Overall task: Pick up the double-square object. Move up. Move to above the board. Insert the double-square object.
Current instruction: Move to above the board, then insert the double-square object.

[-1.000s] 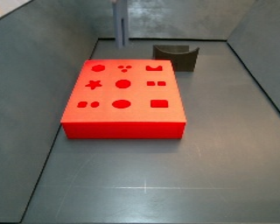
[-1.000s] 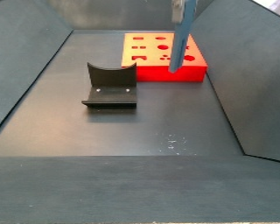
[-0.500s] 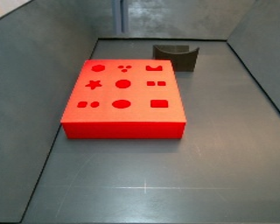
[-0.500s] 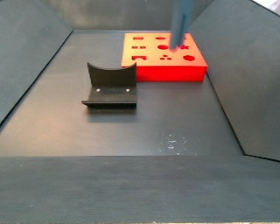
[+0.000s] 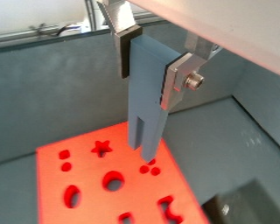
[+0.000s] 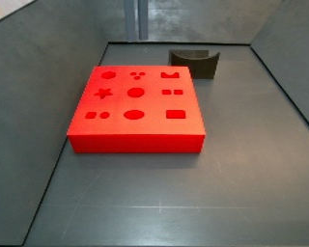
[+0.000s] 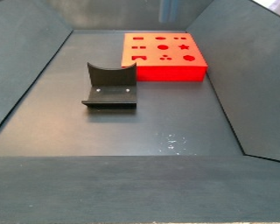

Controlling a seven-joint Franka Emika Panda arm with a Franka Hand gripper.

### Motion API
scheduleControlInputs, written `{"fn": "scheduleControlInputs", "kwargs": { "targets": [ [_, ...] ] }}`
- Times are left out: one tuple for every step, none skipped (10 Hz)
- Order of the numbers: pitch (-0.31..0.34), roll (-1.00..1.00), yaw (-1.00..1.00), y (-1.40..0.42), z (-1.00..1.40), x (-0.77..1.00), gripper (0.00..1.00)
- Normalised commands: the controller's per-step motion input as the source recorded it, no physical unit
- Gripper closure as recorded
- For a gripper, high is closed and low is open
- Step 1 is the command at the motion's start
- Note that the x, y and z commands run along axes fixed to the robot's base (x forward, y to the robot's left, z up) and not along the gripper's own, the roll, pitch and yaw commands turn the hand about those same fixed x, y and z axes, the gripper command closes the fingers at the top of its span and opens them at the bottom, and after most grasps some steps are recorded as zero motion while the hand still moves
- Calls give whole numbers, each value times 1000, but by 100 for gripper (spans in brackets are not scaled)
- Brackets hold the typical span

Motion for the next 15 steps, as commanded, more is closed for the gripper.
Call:
{"fn": "scheduleControlInputs", "kwargs": {
  "targets": [
    [69,23,-1000,-1000,329,174,100],
    [108,16,-1000,-1000,333,199,100],
    [157,10,-1000,-1000,333,233,100],
    [189,7,-836,-789,261,215,100],
    [184,9,-492,-421,145,155,100],
    [154,2,-284,-221,79,112,100],
    [46,113,0,331,-260,146,100],
    [36,144,57,329,-277,0,100],
    [16,99,0,297,-343,123,100],
    [9,97,0,209,-377,229,100],
    [7,137,0,154,-446,266,100],
    [10,156,0,151,-506,254,100],
    [19,129,-51,169,-640,254,100],
    [0,89,-66,186,-714,137,100],
    [-7,0,-34,206,-706,0,100]
  ]
}}
